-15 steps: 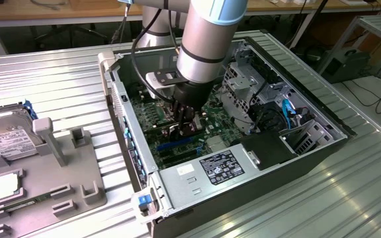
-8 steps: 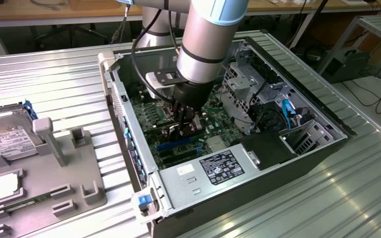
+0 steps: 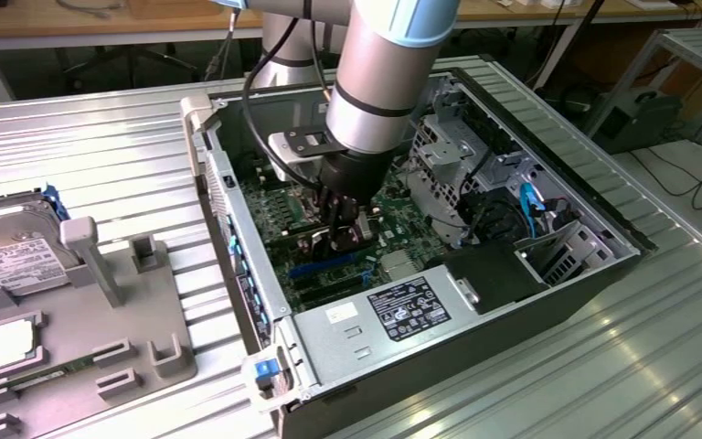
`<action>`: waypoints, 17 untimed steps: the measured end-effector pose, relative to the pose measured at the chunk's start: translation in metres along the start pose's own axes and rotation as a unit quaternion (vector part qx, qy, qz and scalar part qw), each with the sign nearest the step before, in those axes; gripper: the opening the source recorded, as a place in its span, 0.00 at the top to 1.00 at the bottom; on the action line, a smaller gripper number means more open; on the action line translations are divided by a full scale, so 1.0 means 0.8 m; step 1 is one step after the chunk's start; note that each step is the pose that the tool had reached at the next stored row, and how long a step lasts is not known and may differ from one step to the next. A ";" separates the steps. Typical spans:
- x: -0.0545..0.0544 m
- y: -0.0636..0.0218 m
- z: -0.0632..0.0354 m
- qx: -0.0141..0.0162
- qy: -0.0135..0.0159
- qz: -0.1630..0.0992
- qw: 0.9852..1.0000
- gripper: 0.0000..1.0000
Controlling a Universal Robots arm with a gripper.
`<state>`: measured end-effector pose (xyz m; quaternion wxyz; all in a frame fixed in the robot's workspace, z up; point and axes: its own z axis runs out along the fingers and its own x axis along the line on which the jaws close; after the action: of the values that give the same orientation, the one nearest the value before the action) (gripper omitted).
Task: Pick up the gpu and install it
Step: 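Insert the gpu into the slot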
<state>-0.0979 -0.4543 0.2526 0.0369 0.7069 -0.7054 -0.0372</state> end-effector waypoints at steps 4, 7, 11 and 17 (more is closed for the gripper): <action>0.003 0.000 0.000 0.000 0.000 0.000 1.000 0.71; 0.003 0.000 0.000 0.000 0.000 0.000 1.000 0.71; 0.002 0.000 0.001 0.000 0.000 0.000 1.000 0.71; 0.001 -0.002 0.001 0.000 0.000 0.000 1.000 0.71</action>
<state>-0.0966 -0.4547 0.2515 0.0369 0.7067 -0.7056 -0.0372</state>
